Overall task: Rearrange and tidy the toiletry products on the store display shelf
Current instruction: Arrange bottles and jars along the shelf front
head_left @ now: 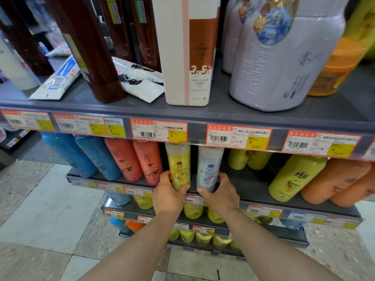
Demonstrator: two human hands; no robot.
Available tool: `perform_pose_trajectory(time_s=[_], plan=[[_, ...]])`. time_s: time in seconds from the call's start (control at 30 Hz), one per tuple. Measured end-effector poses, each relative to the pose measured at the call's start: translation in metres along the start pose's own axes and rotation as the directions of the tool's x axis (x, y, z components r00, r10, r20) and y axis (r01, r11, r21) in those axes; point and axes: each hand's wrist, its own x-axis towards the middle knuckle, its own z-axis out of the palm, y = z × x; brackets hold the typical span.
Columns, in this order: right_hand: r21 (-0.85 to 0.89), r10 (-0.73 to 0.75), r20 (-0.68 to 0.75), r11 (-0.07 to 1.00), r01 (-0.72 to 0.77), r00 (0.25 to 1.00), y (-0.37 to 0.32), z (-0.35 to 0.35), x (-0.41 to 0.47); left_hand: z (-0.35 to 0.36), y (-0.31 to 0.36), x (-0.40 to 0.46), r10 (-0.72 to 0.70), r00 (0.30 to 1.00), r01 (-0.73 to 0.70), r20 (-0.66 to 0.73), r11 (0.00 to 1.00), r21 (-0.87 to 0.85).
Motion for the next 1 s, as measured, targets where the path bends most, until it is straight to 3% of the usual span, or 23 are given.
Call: perform_pose_trajectory(time_s=[0.23, 0.37, 0.47, 0.67, 0.8, 1.0], plan=[[0.059, 0.01, -0.017, 0.998, -0.009, 1.0, -0.001, -0.014, -0.026, -0.01, -0.001, 0.011, -0.011, 0.988, 0.009, 0.154, 1.0, 0.017], [0.108, 0.012, 0.163, 0.994, -0.03, 0.986, -0.005, -0.014, -0.029, -0.015, 0.0, 0.01, 0.015, 0.981, -0.019, 0.193, 1.0, 0.021], [0.168, 0.01, 0.221, 0.985, -0.048, 0.975, -0.008, -0.006, -0.028, -0.017, -0.001, 0.012, 0.032, 0.979, -0.037, 0.204, 0.999, 0.019], [0.318, 0.053, 0.193, 0.941, -0.114, 0.98, -0.004, 0.001, -0.027, -0.018, -0.008, 0.017, 0.052, 0.976, -0.066, 0.211, 0.996, 0.062], [0.298, 0.071, 0.212, 0.945, -0.134, 0.975, -0.009, -0.004, -0.032, -0.022, -0.011, 0.017, 0.092, 0.959, -0.093, 0.269, 0.996, -0.009], [0.238, 0.151, 0.029, 0.959, -0.153, 0.988, -0.043, -0.017, -0.069, -0.072, -0.012, 0.008, 0.126, 0.92, -0.095, 0.371, 0.99, -0.101]])
